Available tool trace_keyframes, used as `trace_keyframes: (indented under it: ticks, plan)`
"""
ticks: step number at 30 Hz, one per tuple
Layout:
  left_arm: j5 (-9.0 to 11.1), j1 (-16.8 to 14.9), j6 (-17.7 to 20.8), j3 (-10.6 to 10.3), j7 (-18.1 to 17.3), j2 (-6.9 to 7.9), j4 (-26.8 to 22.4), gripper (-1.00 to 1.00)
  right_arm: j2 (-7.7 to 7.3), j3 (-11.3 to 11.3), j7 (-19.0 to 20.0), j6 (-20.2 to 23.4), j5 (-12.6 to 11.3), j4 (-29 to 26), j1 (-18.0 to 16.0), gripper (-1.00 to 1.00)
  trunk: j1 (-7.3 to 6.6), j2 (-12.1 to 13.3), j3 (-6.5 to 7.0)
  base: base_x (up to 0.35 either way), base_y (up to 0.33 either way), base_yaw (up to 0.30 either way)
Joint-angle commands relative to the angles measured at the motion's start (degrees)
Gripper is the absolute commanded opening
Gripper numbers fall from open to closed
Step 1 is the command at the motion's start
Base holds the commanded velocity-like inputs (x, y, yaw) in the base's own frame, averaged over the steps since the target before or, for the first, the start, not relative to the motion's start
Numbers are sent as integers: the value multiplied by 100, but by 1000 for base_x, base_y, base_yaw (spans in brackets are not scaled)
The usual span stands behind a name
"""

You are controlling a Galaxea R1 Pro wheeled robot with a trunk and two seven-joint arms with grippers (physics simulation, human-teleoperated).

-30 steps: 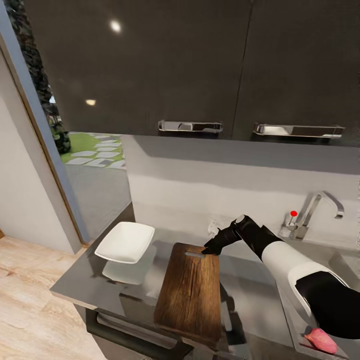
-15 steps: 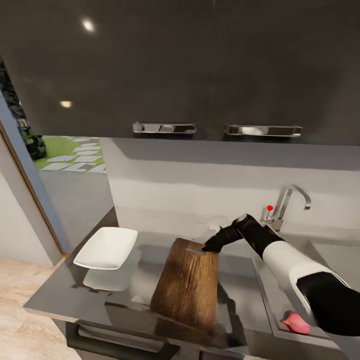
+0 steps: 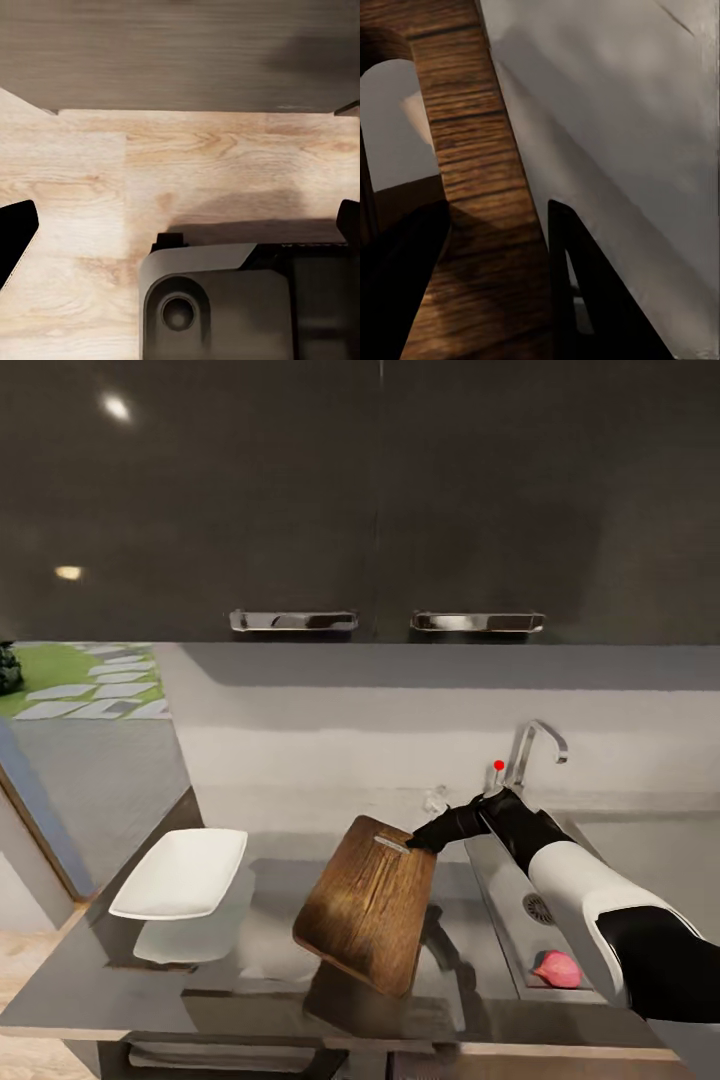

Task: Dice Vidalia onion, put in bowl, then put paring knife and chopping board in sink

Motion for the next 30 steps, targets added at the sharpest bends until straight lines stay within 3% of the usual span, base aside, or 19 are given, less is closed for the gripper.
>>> trace_keyframes:
  ticks: [1,10,18,23,30]
  plan:
    - [1,1,-11,-3,-2,2,-5,100,2,-7,16,49,21,-11,-4,-100,1,-9,-5,-77,179,-254]
    - [3,1,-11,-3,-3,2,-5,100,11,-13,-44,195,21,-11,-5,-100,1,-9,38,-96,180,-227]
    - [0,1,-11,-3,-3,2,-5,100,25,-13,-216,225,21,-11,-5,-100,1,-9,45,-111,168,-35]
    - [-1,1,-11,-3,-1,2,-5,100,40,-13,-407,232,20,-11,-7,-100,1,-9,48,-27,35,-34]
    - [-1,1,-11,-3,-1,2,-5,100,44,-13,-445,233,21,-11,-7,-100,1,-9,81,-1,1,-236]
